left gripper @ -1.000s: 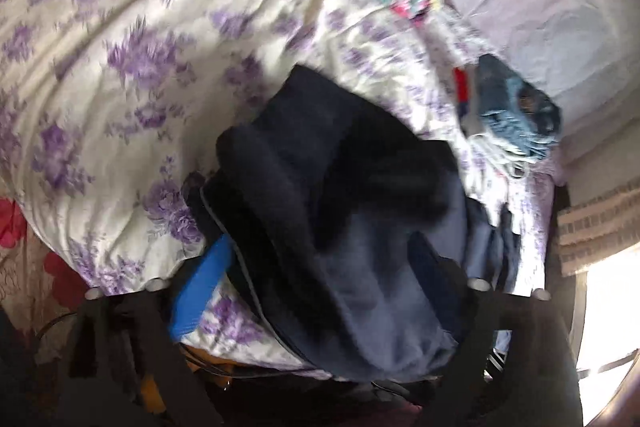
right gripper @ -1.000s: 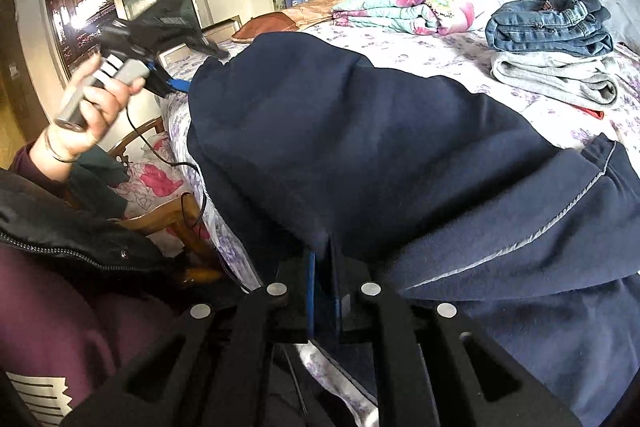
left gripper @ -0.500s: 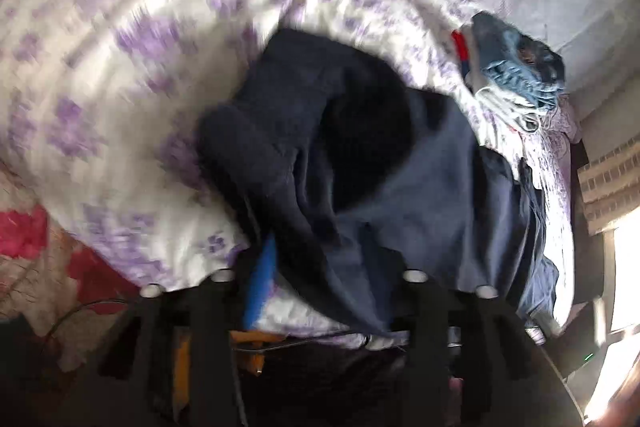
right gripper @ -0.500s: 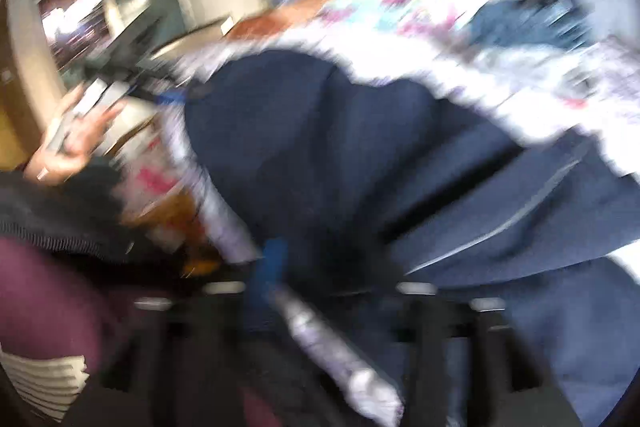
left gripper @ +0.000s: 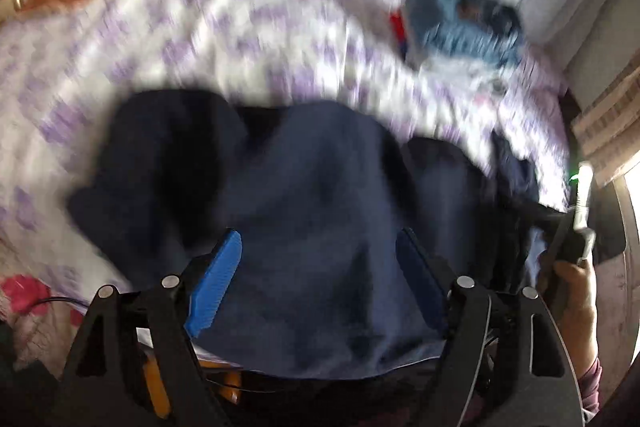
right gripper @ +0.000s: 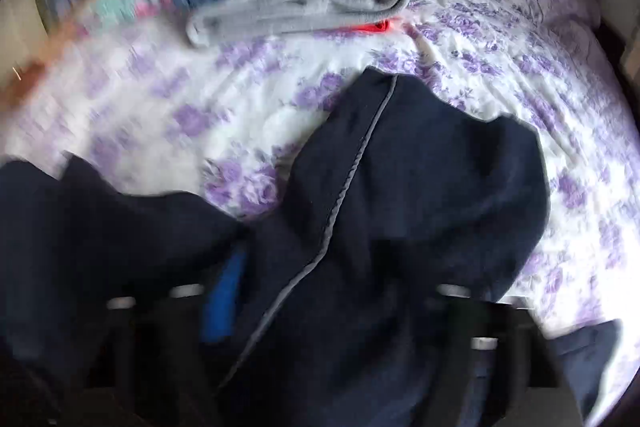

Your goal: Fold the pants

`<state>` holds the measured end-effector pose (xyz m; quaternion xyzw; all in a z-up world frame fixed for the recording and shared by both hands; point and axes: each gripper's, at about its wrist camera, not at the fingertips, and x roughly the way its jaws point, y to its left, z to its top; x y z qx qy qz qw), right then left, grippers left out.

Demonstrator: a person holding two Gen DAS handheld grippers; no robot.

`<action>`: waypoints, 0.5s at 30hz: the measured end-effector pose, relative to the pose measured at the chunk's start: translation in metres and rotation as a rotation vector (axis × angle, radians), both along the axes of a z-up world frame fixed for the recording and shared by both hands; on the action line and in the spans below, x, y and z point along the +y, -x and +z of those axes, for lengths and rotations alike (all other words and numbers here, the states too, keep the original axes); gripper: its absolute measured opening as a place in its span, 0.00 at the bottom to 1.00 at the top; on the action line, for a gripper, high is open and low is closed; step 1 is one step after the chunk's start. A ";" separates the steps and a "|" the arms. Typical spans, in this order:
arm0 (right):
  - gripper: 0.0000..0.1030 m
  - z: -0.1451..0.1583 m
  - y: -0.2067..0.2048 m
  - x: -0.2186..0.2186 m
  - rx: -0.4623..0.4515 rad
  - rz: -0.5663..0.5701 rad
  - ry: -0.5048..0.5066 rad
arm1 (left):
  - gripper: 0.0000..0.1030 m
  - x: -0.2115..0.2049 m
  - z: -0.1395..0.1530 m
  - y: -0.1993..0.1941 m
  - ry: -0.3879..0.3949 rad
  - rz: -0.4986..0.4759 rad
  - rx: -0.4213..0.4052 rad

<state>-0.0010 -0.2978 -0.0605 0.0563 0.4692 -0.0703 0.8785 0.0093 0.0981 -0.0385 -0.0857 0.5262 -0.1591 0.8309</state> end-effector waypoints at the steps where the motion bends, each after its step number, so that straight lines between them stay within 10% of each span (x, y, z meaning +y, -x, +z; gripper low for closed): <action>1: 0.14 0.008 0.011 -0.003 -0.035 -0.002 0.004 | 0.74 0.003 -0.009 0.003 -0.002 -0.006 0.021; 7: 0.12 0.036 0.189 -0.055 -0.471 -0.176 -0.089 | 0.75 0.014 -0.024 0.014 0.023 -0.027 -0.001; 13: 0.10 -0.053 0.278 -0.081 -0.486 -0.431 -0.304 | 0.75 0.017 -0.027 0.019 0.051 -0.043 -0.015; 15: 0.22 -0.044 0.280 -0.074 -0.485 -0.408 -0.219 | 0.75 0.013 -0.027 0.017 0.042 -0.046 -0.013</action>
